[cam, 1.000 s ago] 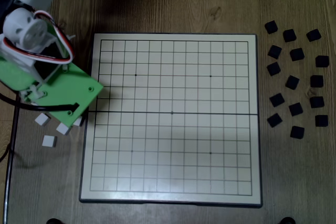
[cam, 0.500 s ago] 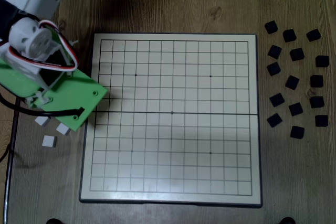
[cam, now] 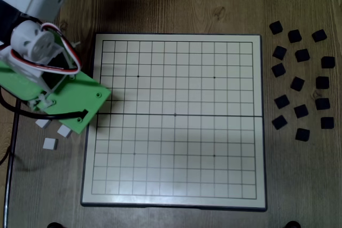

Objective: Grasp a White stone and put it on the board on position (0,0).

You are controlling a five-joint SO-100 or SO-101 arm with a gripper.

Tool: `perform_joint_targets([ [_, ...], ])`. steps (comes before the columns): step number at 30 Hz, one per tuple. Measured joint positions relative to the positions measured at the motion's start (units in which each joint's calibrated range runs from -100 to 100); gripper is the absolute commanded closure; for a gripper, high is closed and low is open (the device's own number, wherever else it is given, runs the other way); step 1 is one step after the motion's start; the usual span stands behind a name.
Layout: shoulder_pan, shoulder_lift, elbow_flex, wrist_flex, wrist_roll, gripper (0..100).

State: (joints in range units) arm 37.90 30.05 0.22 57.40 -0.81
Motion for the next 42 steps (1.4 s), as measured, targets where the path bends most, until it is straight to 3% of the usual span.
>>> perform_joint_targets([
  [42, 1.5, 0.4, 1.3, 2.9, -0.2, 89],
])
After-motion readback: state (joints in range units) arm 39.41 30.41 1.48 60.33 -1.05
